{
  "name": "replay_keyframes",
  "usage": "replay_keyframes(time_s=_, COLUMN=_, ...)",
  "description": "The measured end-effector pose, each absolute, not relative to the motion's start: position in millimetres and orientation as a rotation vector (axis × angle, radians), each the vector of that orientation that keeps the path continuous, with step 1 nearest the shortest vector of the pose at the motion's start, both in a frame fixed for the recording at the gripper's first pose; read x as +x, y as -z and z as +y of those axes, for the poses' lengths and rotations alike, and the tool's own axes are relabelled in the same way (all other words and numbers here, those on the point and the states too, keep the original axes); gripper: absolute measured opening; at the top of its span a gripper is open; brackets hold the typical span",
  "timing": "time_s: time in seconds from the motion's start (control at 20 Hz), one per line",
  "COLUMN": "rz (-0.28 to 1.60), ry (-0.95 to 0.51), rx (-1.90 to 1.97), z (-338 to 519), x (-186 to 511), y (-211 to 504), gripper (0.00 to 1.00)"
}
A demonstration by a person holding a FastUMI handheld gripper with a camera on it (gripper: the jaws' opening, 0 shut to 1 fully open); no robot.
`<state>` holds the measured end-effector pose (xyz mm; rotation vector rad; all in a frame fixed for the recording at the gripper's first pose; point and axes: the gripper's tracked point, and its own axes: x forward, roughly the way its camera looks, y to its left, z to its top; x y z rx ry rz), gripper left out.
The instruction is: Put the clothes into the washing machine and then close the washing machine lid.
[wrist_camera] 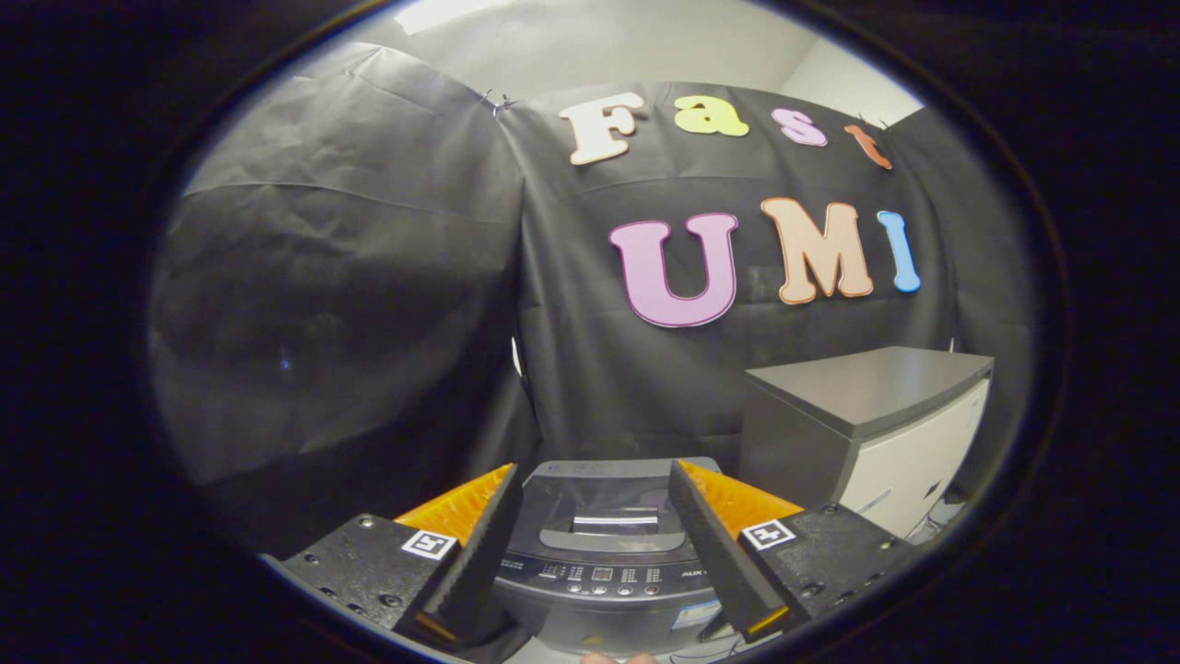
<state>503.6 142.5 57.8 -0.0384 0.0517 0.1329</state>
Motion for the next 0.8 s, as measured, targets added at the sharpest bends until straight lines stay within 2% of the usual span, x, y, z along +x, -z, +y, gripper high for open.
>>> replay_keyframes(time_s=0.8, rz=0.027, ry=-0.133, rx=-0.042, z=150.3, x=491.5, y=-71.1, gripper=0.97)
